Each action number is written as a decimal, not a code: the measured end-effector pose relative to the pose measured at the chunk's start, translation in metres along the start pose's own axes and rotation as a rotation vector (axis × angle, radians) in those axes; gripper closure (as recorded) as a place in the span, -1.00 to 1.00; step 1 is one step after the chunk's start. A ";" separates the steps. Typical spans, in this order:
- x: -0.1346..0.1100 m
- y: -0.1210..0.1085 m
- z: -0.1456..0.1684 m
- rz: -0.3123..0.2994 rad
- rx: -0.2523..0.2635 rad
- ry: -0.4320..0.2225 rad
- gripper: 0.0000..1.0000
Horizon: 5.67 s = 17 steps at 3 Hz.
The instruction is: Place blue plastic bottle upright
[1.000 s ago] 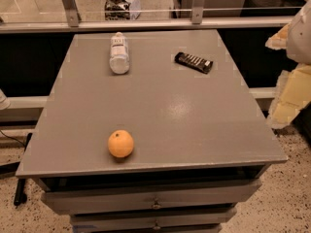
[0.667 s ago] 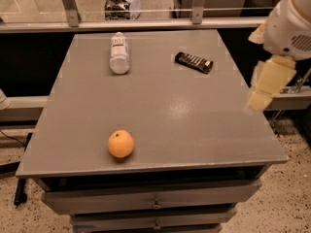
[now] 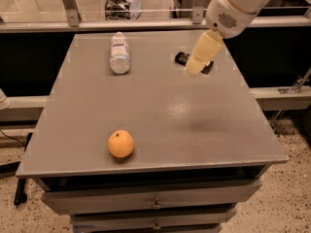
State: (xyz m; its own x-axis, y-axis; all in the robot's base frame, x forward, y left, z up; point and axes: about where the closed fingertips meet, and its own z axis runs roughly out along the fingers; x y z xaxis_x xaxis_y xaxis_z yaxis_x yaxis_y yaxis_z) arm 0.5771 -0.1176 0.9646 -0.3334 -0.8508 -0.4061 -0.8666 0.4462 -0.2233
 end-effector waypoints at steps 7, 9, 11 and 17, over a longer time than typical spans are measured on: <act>-0.153 -0.107 0.129 0.742 0.026 -0.239 -1.00; -0.208 -0.116 0.178 0.947 -0.044 -0.254 -1.00; -0.249 -0.094 0.207 0.958 -0.097 -0.194 -1.00; -0.236 -0.049 0.258 0.875 -0.034 0.121 -0.65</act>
Offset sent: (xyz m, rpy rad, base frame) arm 0.0414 0.0267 -0.0017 0.0922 -0.0113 -0.1163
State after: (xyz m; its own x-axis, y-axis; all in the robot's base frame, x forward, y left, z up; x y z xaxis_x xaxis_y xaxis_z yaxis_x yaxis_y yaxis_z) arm 0.7942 0.1327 0.8427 -0.9177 -0.2327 -0.3220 -0.2925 0.9443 0.1510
